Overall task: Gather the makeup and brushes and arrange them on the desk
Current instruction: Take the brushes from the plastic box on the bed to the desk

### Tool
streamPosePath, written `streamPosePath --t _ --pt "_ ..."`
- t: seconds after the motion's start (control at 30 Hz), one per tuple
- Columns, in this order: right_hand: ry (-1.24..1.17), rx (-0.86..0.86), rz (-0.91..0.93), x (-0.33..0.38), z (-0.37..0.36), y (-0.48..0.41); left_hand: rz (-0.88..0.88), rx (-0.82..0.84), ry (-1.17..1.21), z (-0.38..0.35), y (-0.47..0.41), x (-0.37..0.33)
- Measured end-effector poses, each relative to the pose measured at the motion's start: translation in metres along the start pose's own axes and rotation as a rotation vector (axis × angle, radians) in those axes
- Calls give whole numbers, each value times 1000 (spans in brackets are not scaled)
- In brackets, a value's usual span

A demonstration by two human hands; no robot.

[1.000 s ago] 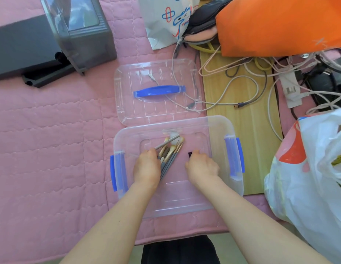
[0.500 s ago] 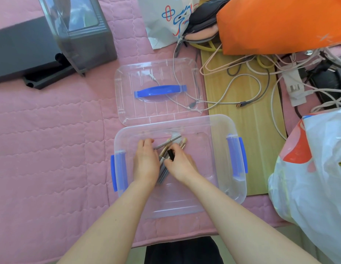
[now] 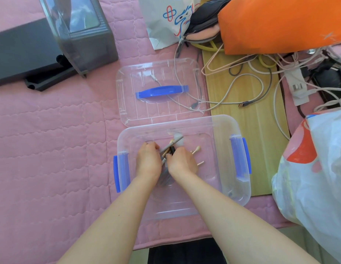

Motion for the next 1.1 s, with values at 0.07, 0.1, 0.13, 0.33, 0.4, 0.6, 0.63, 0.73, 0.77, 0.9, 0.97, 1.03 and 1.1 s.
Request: streamPosePath --t 0.07,0.1,0.13,0.33,0.4,0.6,0.63,0.73,0.77,0.9,0.97,1.03,1.1 --pt "17 -18 -15 5 -2 1 9 7 2 1 -1 -1" --pt "22 -23 -24 6 -2 2 10 5 -4 0 -1 -1" --pt "22 -25 -35 8 -3 2 8 13 -15 0 -1 -1" --pt "-87 -52 -68 3 1 -4 28 26 -61 -1 1 -2" --pt "-172 -61 -48 -5 5 -9 60 30 -56 -1 1 -3" --pt "-323 -12 134 -26 12 -11 167 148 44 3 9 0" --pt "-342 -11 143 -29 15 -9 170 166 98 5 11 -1" --pt "-429 15 178 -36 26 -2 186 220 252 11 20 -6" --pt "-465 30 186 -37 29 1 190 226 274 14 25 -8" --pt "-554 68 187 -42 40 16 179 237 388 28 52 -26" --pt "-596 86 178 -44 48 26 177 227 429 35 68 -35" --pt "-621 105 185 -48 59 41 172 201 446 42 84 -43" --pt "-612 116 197 -54 71 57 163 169 452 48 100 -51"
Point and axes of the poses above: each hand's wrist, its own y-axis away from the middle knuckle, its own z-axis out of the back of the hand, x = y × z, the point moved 2 cm from there along -y, towards the middle knuckle, and after that the axes turned 9 degrees about y, right-handed, at the moved point
